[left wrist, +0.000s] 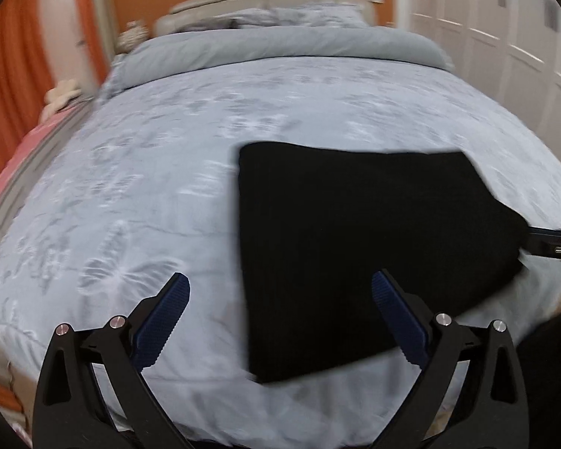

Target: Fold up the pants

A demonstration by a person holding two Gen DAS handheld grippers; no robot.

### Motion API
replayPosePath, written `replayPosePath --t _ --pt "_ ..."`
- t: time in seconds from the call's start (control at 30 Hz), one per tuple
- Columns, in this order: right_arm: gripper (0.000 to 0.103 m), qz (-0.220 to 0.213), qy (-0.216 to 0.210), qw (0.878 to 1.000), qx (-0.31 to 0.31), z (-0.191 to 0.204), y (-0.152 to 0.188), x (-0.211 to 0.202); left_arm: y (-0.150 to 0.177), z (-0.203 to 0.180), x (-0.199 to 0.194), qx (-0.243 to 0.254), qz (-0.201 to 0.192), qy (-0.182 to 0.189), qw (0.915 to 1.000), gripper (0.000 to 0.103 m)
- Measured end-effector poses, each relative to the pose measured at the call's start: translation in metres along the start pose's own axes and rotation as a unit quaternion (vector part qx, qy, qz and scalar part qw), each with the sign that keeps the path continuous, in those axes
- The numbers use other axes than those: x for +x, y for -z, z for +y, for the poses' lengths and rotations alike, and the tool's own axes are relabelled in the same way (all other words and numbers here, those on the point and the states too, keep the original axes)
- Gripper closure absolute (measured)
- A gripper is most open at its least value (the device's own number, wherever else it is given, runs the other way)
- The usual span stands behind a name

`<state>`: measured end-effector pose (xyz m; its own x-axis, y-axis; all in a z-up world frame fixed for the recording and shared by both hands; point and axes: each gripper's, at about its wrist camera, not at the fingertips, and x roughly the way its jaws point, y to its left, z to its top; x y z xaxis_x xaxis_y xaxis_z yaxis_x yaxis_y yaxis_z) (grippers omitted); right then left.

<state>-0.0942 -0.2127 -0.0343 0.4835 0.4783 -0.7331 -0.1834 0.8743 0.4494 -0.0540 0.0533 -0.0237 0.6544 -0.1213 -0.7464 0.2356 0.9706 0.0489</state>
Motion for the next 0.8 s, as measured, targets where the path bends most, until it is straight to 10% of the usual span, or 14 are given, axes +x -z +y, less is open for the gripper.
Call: replayPosePath --t 0.13,0.2,0.4,0.43,0.57,0.8 --pt "0.055 0.010 0.016 1.000 -0.008 0.006 -0.002 0.012 0.000 -0.045 0.001 0.053 -0.004 0.039 0.9978 0.007" --pt "0.077 0.011 0.014 1.000 0.001 0.003 -0.009 0.015 -0.003 -0.065 0.004 0.076 -0.010 0.037 0.9963 0.007" --pt "0.079 0.002 -0.033 0.999 0.022 0.001 -0.025 0.006 -0.016 -0.107 0.030 0.106 0.001 0.060 0.9926 0.009" --pt "0.079 0.002 -0.035 0.999 0.023 0.001 -0.027 0.007 -0.017 -0.114 0.037 0.115 0.009 0.059 0.9916 0.013" --pt "0.075 -0.005 -0.040 0.999 0.033 -0.003 -0.029 0.003 -0.026 -0.115 0.047 0.082 0.038 0.123 0.9883 0.088" --pt "0.064 -0.041 -0.011 0.996 0.082 -0.039 -0.017 -0.023 -0.060 -0.079 0.018 0.017 -0.019 0.147 0.9888 0.098"
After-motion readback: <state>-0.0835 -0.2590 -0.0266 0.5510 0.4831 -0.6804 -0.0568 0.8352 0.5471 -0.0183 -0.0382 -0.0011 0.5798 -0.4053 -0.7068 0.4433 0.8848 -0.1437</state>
